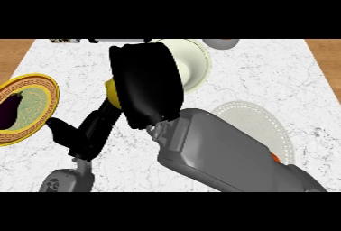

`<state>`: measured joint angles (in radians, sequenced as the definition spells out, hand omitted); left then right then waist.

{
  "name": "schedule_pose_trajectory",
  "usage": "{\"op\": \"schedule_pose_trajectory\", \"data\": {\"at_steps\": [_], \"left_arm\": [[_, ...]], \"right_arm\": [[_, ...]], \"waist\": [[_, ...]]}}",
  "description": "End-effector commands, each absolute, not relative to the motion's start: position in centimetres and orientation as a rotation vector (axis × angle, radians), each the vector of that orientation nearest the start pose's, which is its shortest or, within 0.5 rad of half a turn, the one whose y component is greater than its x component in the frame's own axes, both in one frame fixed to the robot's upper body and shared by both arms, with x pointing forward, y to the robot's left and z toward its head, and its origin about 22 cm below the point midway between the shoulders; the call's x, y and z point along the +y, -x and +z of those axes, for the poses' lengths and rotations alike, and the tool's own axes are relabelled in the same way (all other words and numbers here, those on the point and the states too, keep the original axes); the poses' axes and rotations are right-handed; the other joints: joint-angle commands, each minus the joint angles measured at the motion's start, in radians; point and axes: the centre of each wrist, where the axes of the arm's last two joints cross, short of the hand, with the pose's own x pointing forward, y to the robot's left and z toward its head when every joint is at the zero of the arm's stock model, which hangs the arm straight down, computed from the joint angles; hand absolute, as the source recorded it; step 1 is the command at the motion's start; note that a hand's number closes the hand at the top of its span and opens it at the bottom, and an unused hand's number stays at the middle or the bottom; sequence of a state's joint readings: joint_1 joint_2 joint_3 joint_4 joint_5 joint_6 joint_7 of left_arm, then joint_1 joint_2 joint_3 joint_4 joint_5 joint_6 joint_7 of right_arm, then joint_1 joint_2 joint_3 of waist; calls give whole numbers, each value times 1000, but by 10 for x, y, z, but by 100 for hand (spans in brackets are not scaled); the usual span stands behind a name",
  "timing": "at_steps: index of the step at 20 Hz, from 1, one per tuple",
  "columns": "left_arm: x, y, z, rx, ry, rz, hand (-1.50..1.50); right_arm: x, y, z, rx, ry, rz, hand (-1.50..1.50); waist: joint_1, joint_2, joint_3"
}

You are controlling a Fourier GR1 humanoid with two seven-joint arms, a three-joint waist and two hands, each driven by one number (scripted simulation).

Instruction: Pick the lemon from the placemat and place it in the bowl

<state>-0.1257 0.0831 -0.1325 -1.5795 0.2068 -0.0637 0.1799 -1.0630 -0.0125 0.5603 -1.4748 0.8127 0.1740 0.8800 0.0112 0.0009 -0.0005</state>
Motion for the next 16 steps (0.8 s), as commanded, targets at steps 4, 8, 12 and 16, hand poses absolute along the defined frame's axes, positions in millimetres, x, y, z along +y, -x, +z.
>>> {"op": "schedule_pose_trajectory", "data": {"at_steps": [4,8,12,16], "left_arm": [[209,-269,27,-1471,286,-149,0],[204,-267,28,-1490,292,-152,0],[192,-280,27,-1492,308,-163,0],[198,-267,17,-1487,301,-173,0]], "right_arm": [[8,-342,201,-1695,899,1029,150],[-13,-389,191,-1707,930,1024,150],[0,-410,182,-1667,1021,1052,150],[-23,-432,159,-1667,1070,1071,150]], "waist": [[3,2,0],[12,6,0],[33,14,-1],[43,20,-1]]}}
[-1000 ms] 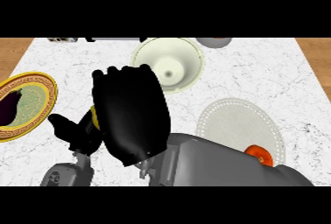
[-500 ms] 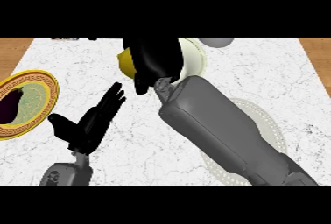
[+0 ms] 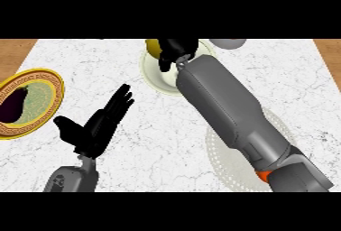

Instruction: Pick the lemon from the placemat and place it in the bowl

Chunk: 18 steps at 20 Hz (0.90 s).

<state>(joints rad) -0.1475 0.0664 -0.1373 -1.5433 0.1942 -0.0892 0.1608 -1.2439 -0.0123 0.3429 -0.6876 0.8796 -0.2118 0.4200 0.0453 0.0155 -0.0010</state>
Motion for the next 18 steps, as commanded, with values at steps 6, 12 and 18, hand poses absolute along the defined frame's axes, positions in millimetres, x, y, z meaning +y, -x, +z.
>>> {"op": "schedule_pose_trajectory", "data": {"at_steps": [6,12,18], "left_arm": [[174,-272,37,-1502,351,-219,0],[190,-274,30,-1519,318,-207,0],[190,-275,35,-1513,321,-205,0]], "right_arm": [[-47,-447,129,-1335,1074,1082,150],[-69,-453,120,-1431,906,969,-150],[-69,-451,126,-1682,665,544,-150]], "waist": [[40,19,0],[48,24,1],[32,18,5]]}}
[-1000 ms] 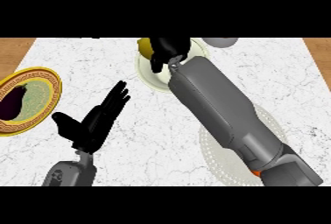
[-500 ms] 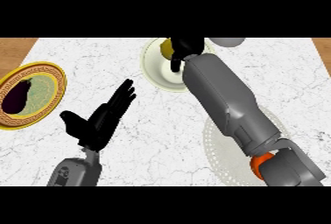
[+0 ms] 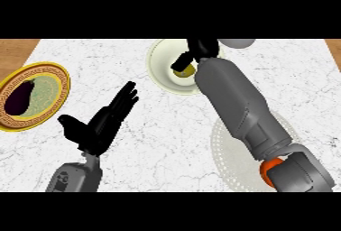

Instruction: Pick the lemon from the placemat and place it in the bowl

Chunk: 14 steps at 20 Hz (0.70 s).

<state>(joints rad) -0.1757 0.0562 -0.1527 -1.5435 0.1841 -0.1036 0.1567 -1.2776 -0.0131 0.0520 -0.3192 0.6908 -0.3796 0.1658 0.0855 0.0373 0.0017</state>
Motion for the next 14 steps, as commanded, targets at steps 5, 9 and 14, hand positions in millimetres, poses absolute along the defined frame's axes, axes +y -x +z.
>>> {"op": "schedule_pose_trajectory", "data": {"at_steps": [5,9,14], "left_arm": [[193,-274,32,-1497,314,-163,0],[203,-272,32,-1473,269,-126,0],[211,-270,27,-1459,244,-76,0]], "right_arm": [[-95,-450,123,-1939,464,289,-150],[-113,-441,109,-2052,279,238,-150],[-126,-417,101,-2096,77,191,-150]], "waist": [[-44,-19,3],[-80,-42,1],[-124,-60,-1]]}}
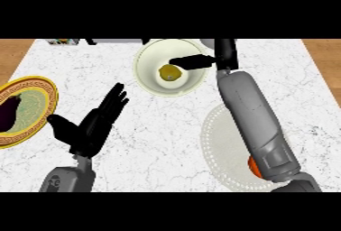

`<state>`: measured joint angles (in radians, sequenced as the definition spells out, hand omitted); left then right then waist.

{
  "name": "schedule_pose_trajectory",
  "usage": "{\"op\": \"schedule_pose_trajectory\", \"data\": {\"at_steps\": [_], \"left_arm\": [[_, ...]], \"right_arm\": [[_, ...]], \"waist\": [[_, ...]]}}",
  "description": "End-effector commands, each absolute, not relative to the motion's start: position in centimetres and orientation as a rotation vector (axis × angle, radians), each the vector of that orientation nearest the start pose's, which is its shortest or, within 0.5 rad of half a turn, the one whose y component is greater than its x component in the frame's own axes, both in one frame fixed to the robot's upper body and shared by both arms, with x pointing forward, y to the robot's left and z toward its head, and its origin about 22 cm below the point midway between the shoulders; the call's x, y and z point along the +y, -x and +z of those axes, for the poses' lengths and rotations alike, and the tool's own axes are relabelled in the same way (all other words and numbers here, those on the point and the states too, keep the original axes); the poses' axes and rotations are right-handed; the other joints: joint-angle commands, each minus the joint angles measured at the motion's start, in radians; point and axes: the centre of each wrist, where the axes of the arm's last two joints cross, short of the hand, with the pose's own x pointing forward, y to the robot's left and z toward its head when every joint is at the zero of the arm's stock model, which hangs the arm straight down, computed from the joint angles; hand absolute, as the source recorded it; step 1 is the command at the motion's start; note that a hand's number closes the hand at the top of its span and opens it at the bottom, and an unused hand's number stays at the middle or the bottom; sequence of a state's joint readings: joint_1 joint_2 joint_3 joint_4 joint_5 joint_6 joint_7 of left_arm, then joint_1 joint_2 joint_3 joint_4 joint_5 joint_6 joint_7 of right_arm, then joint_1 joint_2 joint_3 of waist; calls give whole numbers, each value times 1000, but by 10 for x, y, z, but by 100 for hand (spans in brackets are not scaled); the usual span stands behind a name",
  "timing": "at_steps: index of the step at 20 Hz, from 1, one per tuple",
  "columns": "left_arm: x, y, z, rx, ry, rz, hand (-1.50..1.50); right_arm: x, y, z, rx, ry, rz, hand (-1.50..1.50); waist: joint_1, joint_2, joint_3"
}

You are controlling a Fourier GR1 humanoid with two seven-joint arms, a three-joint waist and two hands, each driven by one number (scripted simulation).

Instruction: Pick the lemon from the placemat and place it in the bowl

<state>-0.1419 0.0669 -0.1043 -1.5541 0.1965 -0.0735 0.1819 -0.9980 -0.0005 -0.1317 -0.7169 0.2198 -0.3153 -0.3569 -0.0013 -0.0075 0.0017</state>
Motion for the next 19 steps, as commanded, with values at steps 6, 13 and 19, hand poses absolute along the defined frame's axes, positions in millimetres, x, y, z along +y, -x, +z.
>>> {"op": "schedule_pose_trajectory", "data": {"at_steps": [6,13,19], "left_arm": [[227,-262,30,-1464,209,-65,0],[227,-256,22,-1467,184,-25,0],[230,-251,24,-1476,195,-53,0]], "right_arm": [[-142,-353,66,-2172,-11,233,-150],[-198,-246,-2,-2110,-24,319,150],[-227,-123,-43,-1967,-116,435,150]], "waist": [[-71,-26,-1],[-116,-23,-2],[-101,-14,-2]]}}
